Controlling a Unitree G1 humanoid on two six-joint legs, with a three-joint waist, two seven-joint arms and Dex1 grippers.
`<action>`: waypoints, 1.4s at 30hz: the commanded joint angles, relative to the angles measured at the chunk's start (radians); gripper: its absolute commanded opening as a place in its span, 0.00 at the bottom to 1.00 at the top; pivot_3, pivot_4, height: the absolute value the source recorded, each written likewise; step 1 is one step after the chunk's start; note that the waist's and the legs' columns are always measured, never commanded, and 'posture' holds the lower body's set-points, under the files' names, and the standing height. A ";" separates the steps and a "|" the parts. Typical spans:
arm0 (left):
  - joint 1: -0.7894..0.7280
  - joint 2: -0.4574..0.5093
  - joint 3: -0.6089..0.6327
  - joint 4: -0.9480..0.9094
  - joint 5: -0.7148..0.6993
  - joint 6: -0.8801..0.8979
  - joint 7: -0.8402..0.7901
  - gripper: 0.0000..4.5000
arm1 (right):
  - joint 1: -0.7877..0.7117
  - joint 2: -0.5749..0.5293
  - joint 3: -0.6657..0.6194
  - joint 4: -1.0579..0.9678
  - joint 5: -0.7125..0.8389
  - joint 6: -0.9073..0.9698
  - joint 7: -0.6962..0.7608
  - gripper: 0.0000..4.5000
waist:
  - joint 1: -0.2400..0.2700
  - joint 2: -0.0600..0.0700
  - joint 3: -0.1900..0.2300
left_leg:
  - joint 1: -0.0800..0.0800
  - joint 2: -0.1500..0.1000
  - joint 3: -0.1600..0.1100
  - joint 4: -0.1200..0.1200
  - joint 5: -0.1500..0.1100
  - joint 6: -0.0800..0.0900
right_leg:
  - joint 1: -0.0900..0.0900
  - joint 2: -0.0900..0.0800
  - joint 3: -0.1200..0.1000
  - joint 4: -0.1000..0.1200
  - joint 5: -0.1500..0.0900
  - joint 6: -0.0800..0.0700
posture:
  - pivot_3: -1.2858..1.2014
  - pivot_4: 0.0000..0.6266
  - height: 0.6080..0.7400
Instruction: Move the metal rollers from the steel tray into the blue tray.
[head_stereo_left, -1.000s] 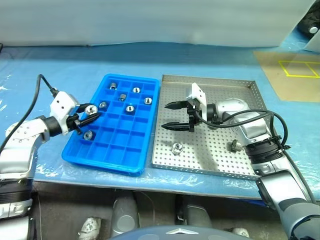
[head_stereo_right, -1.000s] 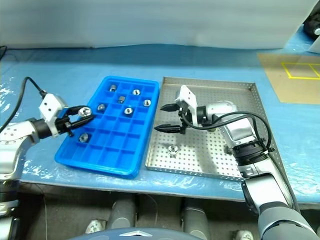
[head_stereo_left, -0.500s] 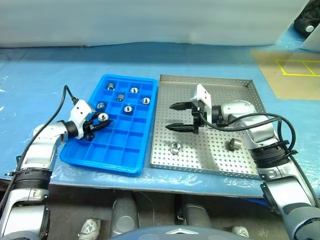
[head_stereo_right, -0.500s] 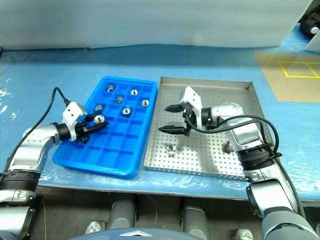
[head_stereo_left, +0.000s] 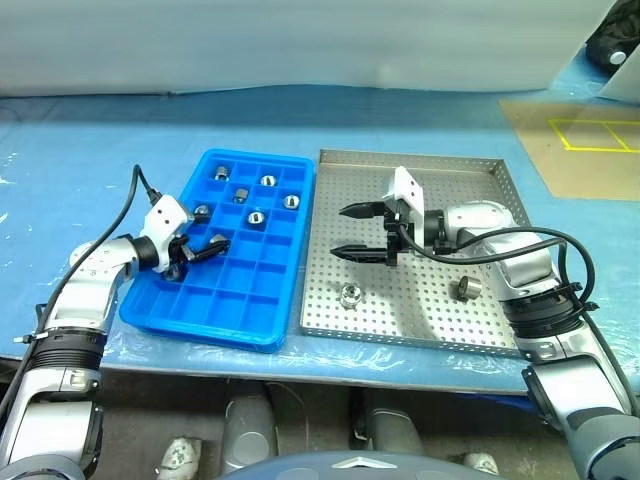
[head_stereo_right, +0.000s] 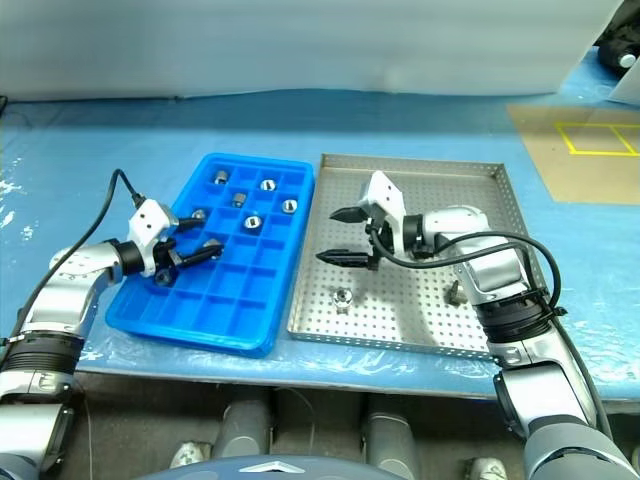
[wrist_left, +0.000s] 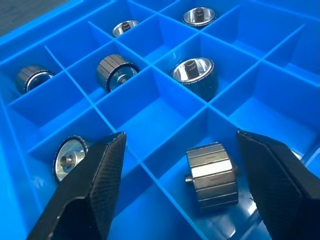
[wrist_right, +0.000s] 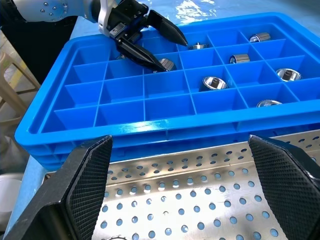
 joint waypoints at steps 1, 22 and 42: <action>-0.062 0.000 0.002 -0.100 -0.038 0.017 -0.012 0.83 | 0.009 -0.013 -0.042 -0.045 0.020 0.002 -0.005 1.00 | 0.002 0.000 0.000 | 0.000 0.000 0.000 0.000 0.000 0.000 | 0.000 0.000 0.000 0.000 0.000 0.000 | 0.51 0.24 1.00; -0.435 -0.354 -0.342 0.223 0.060 -0.206 -0.272 0.83 | 0.298 -0.139 -0.279 -0.390 0.100 0.189 -0.210 1.00 | -0.081 0.000 0.000 | 0.000 -0.001 0.001 0.001 0.000 0.001 | 0.001 0.001 0.003 -0.003 0.000 0.000 | 0.36 0.24 1.00; -0.446 -0.395 -0.434 0.379 0.125 -0.315 -0.534 0.83 | 0.499 -0.193 -0.417 -0.593 0.209 0.304 -0.360 1.00 | -0.132 0.000 0.000 | 0.004 -0.002 0.003 0.001 -0.004 0.006 | 0.007 0.001 0.005 -0.009 0.000 0.001 | 0.32 0.24 1.00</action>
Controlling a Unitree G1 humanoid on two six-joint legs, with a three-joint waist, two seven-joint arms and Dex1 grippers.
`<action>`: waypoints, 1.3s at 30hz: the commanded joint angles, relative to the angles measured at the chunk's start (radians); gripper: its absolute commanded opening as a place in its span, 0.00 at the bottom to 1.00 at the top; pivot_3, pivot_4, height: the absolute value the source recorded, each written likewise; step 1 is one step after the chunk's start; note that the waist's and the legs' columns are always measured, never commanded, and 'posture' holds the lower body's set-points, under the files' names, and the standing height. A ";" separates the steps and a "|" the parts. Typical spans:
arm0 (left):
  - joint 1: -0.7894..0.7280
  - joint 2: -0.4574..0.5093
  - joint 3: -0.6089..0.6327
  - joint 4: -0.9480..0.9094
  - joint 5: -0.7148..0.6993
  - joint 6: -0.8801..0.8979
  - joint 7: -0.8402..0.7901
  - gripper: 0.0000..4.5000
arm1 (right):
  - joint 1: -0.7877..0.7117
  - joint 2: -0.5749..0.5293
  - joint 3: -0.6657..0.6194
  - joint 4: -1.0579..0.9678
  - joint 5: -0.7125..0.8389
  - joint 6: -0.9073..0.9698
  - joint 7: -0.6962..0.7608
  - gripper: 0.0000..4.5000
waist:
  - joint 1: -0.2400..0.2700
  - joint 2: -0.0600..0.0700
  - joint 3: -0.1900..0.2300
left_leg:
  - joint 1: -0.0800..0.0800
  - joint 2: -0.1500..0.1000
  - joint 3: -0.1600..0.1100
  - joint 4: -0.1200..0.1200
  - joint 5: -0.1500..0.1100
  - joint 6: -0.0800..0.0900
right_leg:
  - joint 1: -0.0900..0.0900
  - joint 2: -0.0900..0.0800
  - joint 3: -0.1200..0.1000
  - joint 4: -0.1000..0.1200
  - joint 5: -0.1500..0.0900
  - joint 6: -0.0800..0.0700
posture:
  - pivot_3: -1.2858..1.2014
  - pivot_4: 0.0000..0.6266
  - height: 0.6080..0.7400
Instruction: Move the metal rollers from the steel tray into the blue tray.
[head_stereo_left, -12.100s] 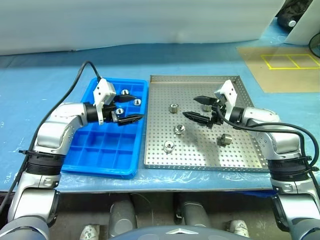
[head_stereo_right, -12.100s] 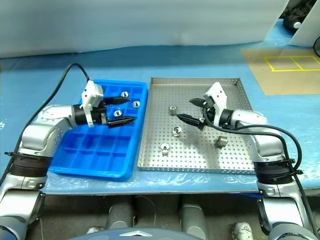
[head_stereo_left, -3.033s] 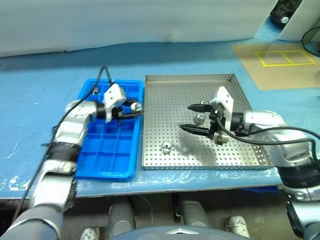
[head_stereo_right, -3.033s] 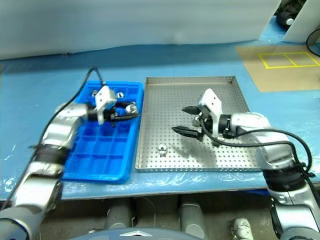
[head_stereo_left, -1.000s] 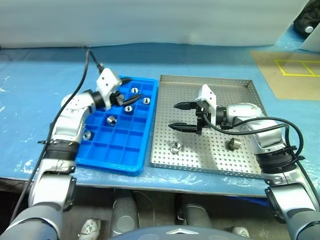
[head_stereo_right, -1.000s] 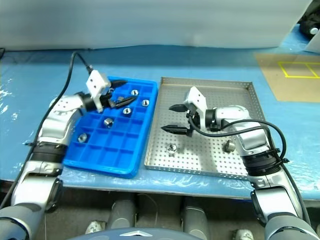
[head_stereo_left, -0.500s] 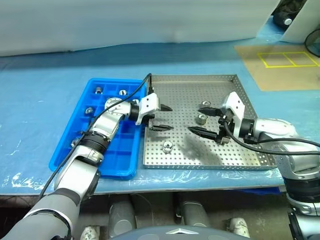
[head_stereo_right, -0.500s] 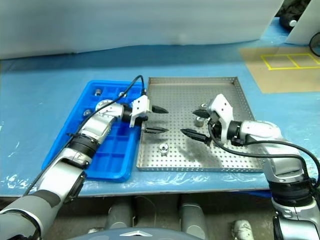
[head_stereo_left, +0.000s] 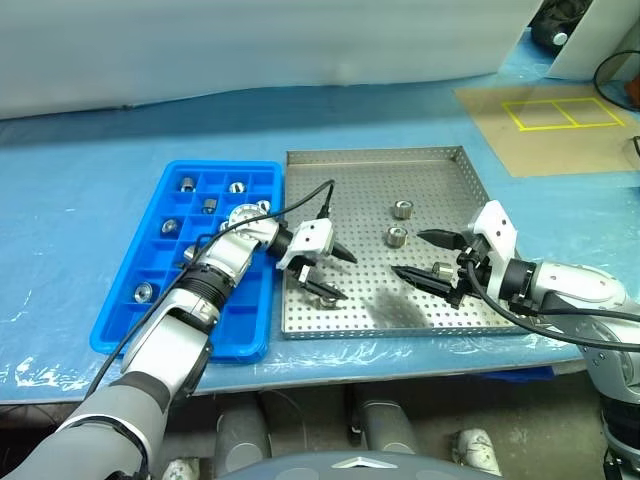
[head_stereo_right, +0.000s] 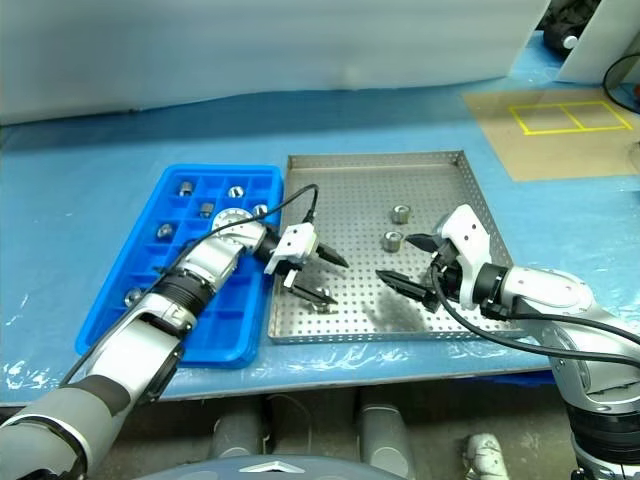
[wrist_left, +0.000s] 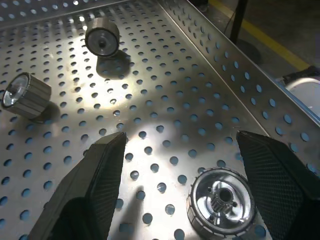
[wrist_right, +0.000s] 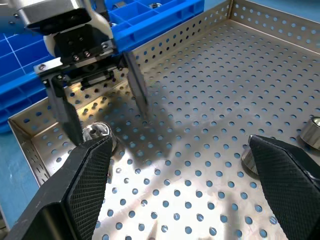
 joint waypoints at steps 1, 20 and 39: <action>-0.013 0.016 0.000 0.005 0.008 -0.017 -0.026 0.83 | -0.001 -0.015 -0.021 -0.038 0.024 -0.005 -0.009 1.00 | 0.000 0.000 0.000 | 0.000 0.000 0.000 0.000 0.000 0.000 | 0.000 0.000 0.000 0.000 0.000 0.000 | 0.32 0.24 1.00; 0.108 0.084 -0.057 -0.116 0.045 0.006 -0.103 0.83 | -0.009 -0.015 0.023 -0.024 0.019 -0.021 -0.019 1.00 | -0.005 0.006 -0.005 | 0.003 0.000 0.000 -0.001 0.000 0.000 | 0.002 0.000 0.000 0.000 -0.001 0.001 | 0.32 0.24 1.00; 0.081 0.064 -0.063 -0.037 0.087 -0.015 -0.008 0.49 | -0.015 -0.016 0.032 -0.012 0.005 -0.034 -0.028 1.00 | -0.025 0.011 -0.010 | 0.005 0.000 0.000 -0.001 0.000 0.000 | 0.004 0.000 0.000 -0.001 -0.005 0.008 | 0.33 0.24 1.00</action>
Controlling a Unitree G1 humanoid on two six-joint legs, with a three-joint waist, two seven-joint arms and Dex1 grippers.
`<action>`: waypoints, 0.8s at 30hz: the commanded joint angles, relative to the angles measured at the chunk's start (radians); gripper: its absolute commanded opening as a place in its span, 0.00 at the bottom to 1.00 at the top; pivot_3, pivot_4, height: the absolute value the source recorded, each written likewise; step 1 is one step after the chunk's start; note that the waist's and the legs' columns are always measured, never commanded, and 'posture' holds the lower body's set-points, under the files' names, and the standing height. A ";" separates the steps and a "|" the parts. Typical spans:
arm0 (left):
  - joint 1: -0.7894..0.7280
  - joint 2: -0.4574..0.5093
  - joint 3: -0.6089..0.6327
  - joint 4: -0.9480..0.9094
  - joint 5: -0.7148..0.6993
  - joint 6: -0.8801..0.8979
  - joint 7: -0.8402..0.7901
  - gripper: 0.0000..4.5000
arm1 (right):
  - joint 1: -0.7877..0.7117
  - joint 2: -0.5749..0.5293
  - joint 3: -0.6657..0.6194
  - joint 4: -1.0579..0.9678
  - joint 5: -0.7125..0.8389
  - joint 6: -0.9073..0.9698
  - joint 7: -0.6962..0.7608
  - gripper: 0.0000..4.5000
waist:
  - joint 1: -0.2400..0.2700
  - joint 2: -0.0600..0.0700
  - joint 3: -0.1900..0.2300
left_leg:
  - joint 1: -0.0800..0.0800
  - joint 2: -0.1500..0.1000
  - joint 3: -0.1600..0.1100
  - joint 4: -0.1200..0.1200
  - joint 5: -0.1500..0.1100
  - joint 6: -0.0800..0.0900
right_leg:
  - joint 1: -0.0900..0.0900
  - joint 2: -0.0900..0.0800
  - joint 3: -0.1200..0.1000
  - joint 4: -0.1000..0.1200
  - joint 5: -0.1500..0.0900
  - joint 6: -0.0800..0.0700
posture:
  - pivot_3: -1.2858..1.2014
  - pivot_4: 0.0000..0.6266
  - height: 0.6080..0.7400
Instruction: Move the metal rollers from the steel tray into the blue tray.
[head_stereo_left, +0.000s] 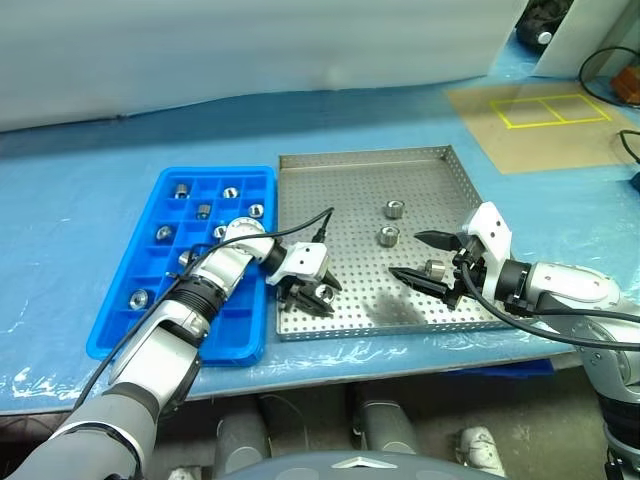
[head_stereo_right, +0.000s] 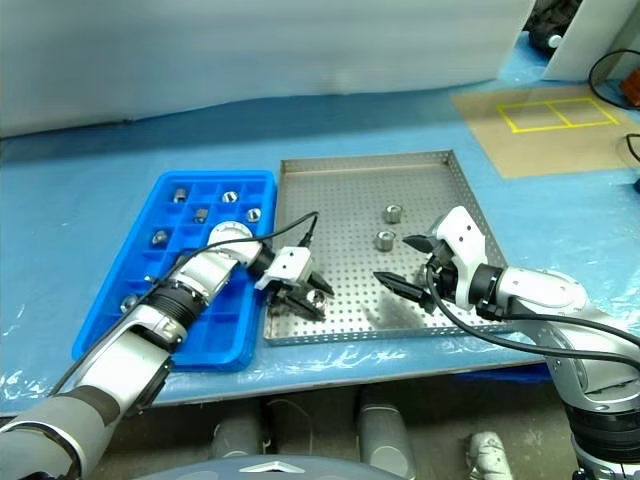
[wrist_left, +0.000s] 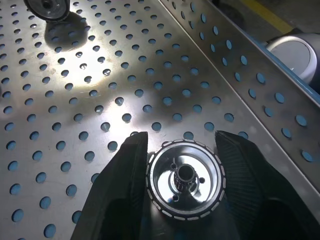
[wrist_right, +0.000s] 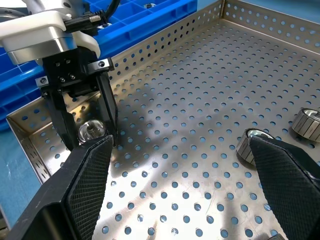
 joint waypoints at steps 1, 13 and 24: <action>0.014 0.018 -0.010 0.020 0.014 0.000 -0.011 0.49 | -0.012 -0.009 0.001 -0.013 -0.001 -0.021 -0.006 1.00 | -0.003 0.000 0.000 | 0.000 0.000 0.000 0.000 0.000 0.000 | 0.000 0.000 0.000 0.000 0.000 0.000 | 0.33 0.24 1.00; -0.026 -0.030 0.103 -0.051 -0.088 0.133 0.110 0.39 | -0.052 -0.008 0.023 0.017 0.002 -0.039 0.002 1.00 | -0.002 -0.001 0.001 | -0.003 -0.001 0.000 0.001 0.000 0.000 | -0.002 0.000 0.000 0.000 0.000 0.000 | 0.34 0.24 1.00; 0.026 0.146 0.238 -0.336 -0.212 0.392 0.122 0.39 | -0.219 0.005 0.147 0.138 -0.013 -0.105 0.110 1.00 | 0.009 -0.002 0.002 | -0.007 -0.001 0.000 -0.003 0.000 0.000 | -0.007 0.000 -0.001 -0.001 0.004 -0.007 | 0.40 0.24 1.00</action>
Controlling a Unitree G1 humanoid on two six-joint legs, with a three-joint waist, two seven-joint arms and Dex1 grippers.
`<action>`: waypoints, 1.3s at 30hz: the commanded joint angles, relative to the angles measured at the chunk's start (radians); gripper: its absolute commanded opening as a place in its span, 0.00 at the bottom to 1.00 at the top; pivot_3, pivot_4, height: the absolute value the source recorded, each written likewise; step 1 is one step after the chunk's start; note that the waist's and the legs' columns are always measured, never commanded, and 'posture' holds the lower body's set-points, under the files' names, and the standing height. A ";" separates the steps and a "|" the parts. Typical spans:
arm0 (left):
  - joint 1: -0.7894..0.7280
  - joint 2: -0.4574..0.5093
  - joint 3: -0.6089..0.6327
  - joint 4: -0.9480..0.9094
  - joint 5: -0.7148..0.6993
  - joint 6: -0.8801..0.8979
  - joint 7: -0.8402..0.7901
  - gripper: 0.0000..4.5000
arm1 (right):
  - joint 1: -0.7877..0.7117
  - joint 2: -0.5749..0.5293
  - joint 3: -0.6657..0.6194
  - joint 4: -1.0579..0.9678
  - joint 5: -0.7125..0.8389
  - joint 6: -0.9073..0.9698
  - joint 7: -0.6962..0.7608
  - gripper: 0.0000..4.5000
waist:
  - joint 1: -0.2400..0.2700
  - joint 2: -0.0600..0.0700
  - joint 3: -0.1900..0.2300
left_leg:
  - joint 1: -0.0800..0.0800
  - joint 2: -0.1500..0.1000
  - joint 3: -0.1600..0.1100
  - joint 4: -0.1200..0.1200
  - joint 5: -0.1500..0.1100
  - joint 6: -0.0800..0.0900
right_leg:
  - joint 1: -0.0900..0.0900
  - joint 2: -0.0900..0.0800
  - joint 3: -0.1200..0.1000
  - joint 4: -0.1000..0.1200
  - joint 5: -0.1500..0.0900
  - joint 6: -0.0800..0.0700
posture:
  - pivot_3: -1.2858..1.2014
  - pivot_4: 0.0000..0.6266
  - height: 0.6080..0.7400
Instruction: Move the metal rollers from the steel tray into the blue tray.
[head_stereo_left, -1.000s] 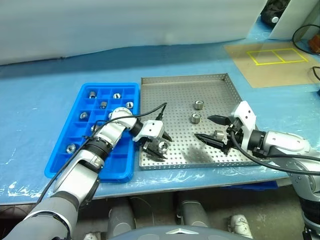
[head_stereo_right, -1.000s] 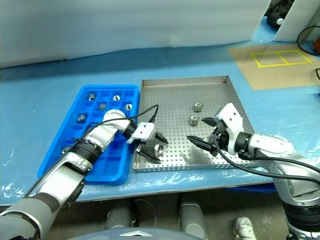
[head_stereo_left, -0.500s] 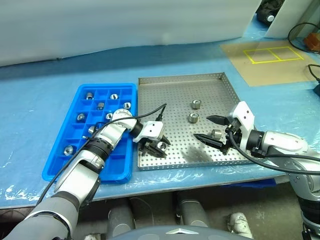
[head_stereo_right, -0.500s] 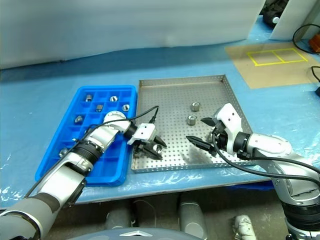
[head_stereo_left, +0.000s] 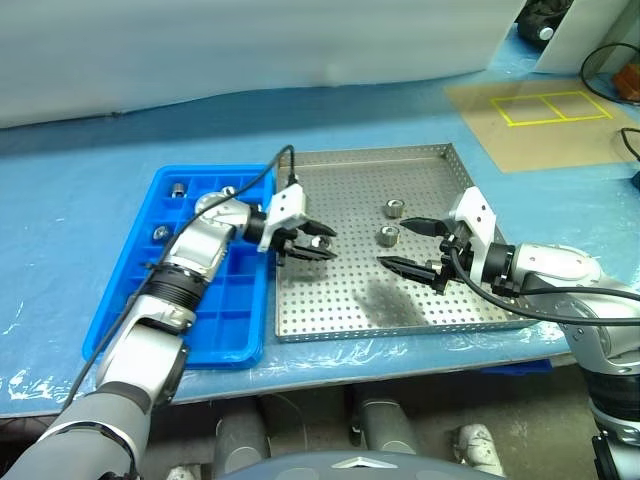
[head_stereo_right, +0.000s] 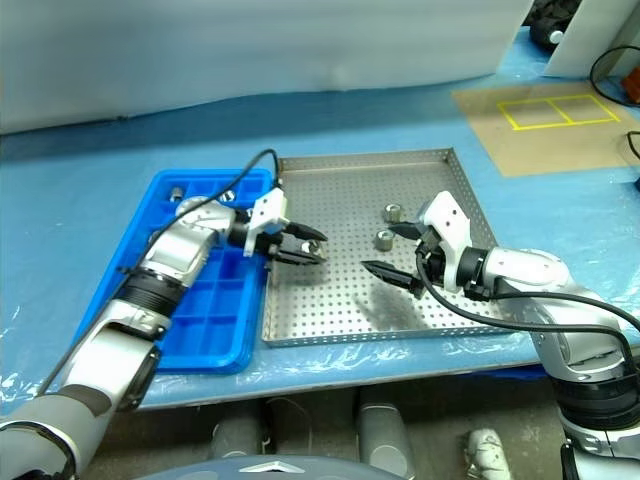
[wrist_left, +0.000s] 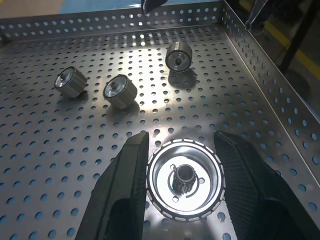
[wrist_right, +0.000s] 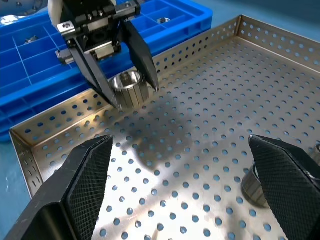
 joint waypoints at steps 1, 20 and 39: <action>0.025 0.053 0.036 -0.094 -0.033 0.037 0.003 0.39 | -0.060 0.003 0.033 0.020 -0.005 -0.044 0.047 1.00 | 0.011 0.000 0.000 | 0.000 0.000 0.000 0.000 0.000 0.000 | 0.000 0.000 0.000 0.000 0.000 0.000 | 0.41 0.24 1.00; 0.442 0.405 0.382 -0.596 -0.192 0.295 0.200 0.39 | -0.420 0.240 0.325 0.442 -0.145 -0.313 0.380 1.00 | 0.098 -0.002 0.002 | 0.000 0.001 0.000 -0.003 0.001 -0.002 | -0.002 -0.001 -0.003 0.002 -0.001 -0.002 | 0.59 0.24 1.00; 1.008 0.423 0.658 -0.872 -0.281 0.380 0.329 0.39 | -0.521 0.410 0.363 0.690 -0.253 -0.455 0.506 1.00 | 0.190 -0.006 0.004 | -0.002 0.002 -0.004 -0.010 0.003 -0.006 | -0.003 -0.001 -0.009 0.002 -0.002 -0.003 | 0.64 0.24 1.00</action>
